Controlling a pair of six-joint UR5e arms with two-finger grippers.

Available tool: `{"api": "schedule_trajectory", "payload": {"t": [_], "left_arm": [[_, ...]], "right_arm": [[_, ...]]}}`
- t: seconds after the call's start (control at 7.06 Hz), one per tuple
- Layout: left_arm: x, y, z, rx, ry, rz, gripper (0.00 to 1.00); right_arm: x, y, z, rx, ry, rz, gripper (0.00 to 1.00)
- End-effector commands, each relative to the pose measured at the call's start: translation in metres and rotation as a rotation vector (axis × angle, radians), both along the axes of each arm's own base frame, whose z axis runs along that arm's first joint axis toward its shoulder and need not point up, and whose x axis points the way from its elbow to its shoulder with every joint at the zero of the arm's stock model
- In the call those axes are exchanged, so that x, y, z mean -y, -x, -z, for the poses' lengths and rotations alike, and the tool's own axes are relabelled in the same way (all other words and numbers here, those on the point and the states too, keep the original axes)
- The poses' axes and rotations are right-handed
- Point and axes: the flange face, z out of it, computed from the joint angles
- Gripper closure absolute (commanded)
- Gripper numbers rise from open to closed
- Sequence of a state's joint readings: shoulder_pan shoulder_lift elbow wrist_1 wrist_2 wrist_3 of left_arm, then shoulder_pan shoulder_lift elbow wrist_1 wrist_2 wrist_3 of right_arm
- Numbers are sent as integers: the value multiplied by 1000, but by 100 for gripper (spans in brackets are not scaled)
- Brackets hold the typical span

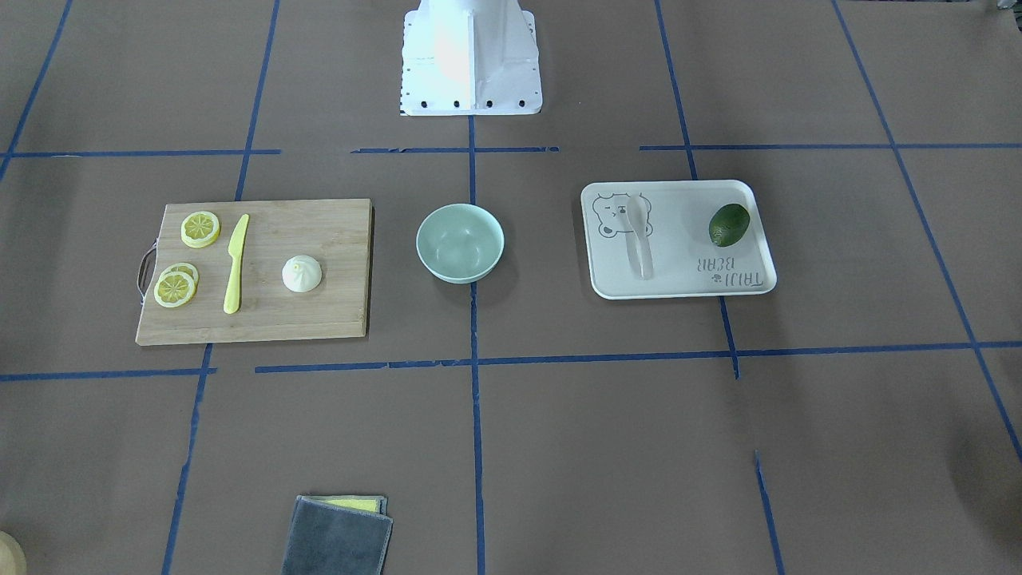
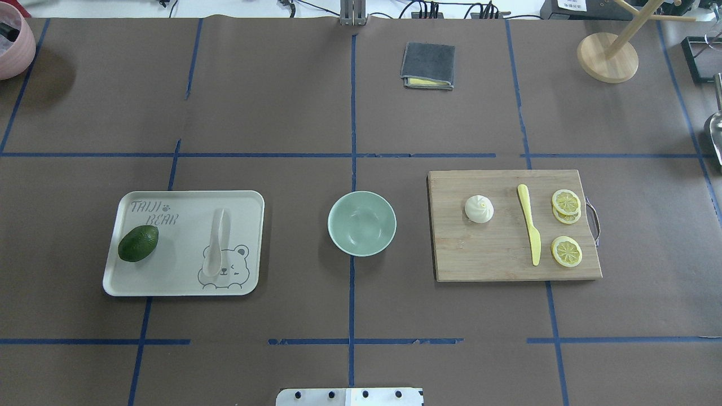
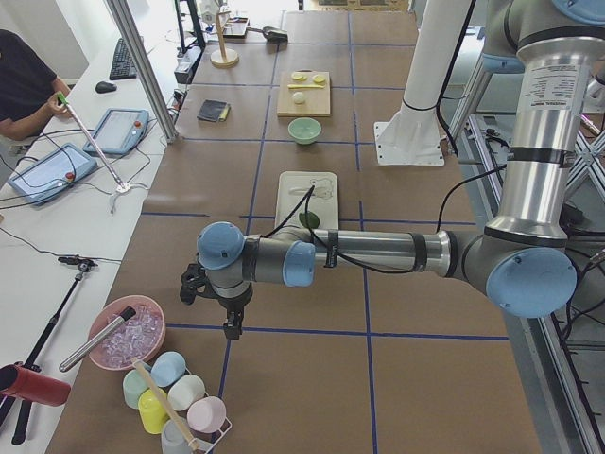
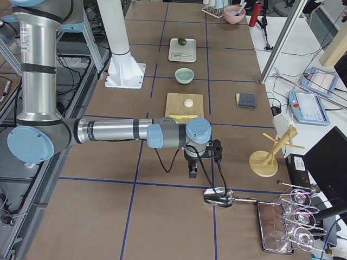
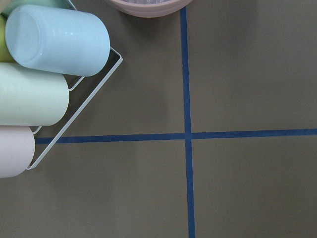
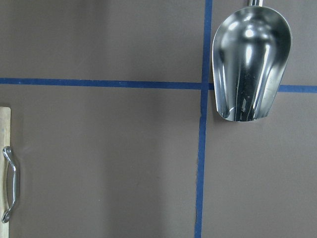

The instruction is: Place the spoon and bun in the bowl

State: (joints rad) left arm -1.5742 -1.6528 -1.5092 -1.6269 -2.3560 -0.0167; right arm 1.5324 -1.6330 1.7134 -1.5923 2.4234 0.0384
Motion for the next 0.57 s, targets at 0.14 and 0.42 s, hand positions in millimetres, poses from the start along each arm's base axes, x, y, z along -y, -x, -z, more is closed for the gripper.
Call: {"api": "schedule_trajectory", "payload": {"t": [0.14,0.42], "left_arm": [[1,0,4,-1,-16,-2,0],[12,-76,88,-14,-134,-93,0]], "right_arm": [[7,0,10,1,-20,-1,0],[17,1,26,1,-48,-6,0]]}}
